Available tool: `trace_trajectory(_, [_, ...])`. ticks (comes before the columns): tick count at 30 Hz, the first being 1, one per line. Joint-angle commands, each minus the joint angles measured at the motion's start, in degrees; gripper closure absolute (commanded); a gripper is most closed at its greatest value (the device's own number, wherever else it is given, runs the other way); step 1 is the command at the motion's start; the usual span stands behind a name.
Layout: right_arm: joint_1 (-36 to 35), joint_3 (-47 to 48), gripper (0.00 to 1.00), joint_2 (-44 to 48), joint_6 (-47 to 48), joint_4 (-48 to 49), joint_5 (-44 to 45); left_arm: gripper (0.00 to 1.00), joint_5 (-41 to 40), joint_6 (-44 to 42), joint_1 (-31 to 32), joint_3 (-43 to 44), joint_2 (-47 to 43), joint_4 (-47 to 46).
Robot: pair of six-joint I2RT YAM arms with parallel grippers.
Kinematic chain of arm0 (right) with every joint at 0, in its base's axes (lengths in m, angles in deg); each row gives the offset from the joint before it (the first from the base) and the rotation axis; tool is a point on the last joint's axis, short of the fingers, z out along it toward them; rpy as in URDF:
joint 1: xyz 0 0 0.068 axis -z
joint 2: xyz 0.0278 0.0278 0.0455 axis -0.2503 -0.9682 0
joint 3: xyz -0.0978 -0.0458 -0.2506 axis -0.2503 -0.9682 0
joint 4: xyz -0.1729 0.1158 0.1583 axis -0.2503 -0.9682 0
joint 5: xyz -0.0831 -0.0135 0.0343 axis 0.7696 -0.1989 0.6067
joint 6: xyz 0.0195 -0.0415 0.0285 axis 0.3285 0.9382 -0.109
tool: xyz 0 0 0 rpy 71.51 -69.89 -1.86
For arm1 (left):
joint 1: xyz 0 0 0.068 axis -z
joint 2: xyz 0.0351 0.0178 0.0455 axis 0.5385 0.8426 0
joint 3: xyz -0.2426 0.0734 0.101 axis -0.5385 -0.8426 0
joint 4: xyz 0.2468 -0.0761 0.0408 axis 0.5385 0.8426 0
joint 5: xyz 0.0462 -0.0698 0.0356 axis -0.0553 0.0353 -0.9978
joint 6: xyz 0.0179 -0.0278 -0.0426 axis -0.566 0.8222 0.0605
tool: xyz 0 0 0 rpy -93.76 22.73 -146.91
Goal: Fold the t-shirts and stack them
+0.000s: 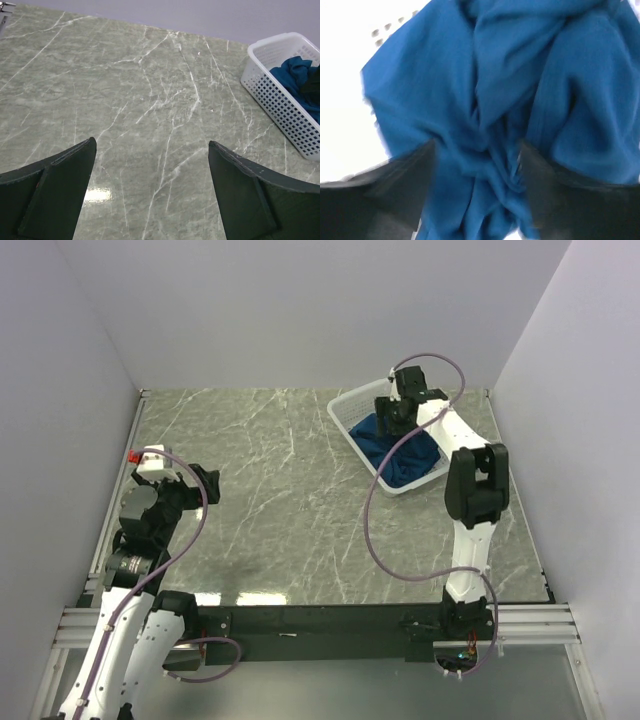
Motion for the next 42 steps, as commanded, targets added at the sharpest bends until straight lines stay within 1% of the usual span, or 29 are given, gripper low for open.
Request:
trace_trajectory(1, [0.3,6.3,0.35,-3.6,0.5,-2.6,2.8,0.01,-0.5,-1.0,0.2,1.1,0.5,-1.6])
trace_trajectory(2, [0.3,7.2,0.55,-4.6,0.9,-2.8,3.1,0.01,-0.5,-0.9,0.2,1.1,0.5,-1.6])
trace_trajectory(3, [0.5,7.6,0.66,-4.8,2.5,-3.0,2.5,0.01,-0.4,-1.0,0.3,1.1,0.5,-1.6])
trace_trajectory(4, [0.5,7.8,0.85,-4.0,3.0,-3.1,2.3,0.01,-0.6,-1.0,0.3,1.1,0.5,-1.6])
trace_trajectory(6, [0.5,7.7,0.97,-1.4,6.9,-2.4,1.0,0.01,-0.6,-1.0,0.3,1.1,0.5,-1.5])
trace_trajectory(7, [0.4,7.2,1.00,3.0,8.0,-1.8,0.4,0.01,-0.5,-1.0,0.3,1.1,0.5,-1.5])
trace_trajectory(8, [0.4,6.9,1.00,5.7,9.5,-1.3,-1.2,0.01,-0.5,-1.0,0.3,1.1,0.4,-1.4])
trace_trajectory(9, [0.4,6.8,1.00,8.8,13.2,-1.2,-2.9,0.01,-0.5,-1.0,0.3,1.1,0.3,-1.5])
trace_trajectory(10, [0.4,6.3,1.00,15.8,14.6,-0.4,-7.4,0.01,-0.5,-1.0,0.3,1.1,0.2,-1.6])
trace_trajectory(12, [0.3,5.3,1.00,22.9,17.7,1.5,-13.1,0.01,0.2,-1.0,0.3,0.9,0.0,-1.8])
trace_trajectory(13, [0.2,5.4,1.00,28.6,18.2,2.0,-18.2,0.01,0.3,-1.0,0.3,0.9,0.0,-2.0])
trace_trajectory(16, [-0.4,8.4,1.00,36.3,17.5,2.9,-26.7,0.01,0.8,-1.1,0.3,0.9,0.2,-2.0])
trace_trajectory(17, [-1.2,10.6,1.00,37.6,17.1,2.9,-31.9,0.01,1.3,-1.1,0.3,0.9,0.5,-2.0])
trace_trajectory(19, [-2.7,12.5,1.00,40.4,14.7,4.1,-36.2,0.02,1.3,-1.1,0.3,0.9,0.5,-1.9])
trace_trajectory(20, [-4.1,13.3,1.00,41.0,14.0,5.0,-39.7,0.02,1.3,-1.1,0.3,0.9,0.6,-1.9])
trace_trajectory(23, [-6.4,14.7,1.00,42.4,10.3,7.6,-43.6,0.02,1.6,-1.3,0.3,0.9,0.5,-2.2])
trace_trajectory(26, [-6.9,14.7,1.00,42.6,6.0,9.9,-45.1,0.02,2.0,-1.3,0.3,0.9,0.3,-2.0])
trace_trajectory(30, [-8.1,12.4,1.00,41.4,5.5,10.1,-44.7,0.02,2.0,-1.4,0.3,0.9,-0.1,-2.0])
trace_trajectory(33, [-10.4,9.9,1.00,40.7,7.5,9.2,-43.6,0.02,2.0,-1.4,0.3,0.9,-0.3,-1.9])
trace_trajectory(37, [-16.3,7.3,1.00,39.4,10.8,7.1,-39.2,0.02,1.9,-1.4,0.3,0.8,-0.5,-2.0])
trace_trajectory(42, [-19.7,6.3,1.00,38.5,13.8,5.6,-36.6,0.02,2.0,-1.4,0.3,0.9,-0.7,-1.9])
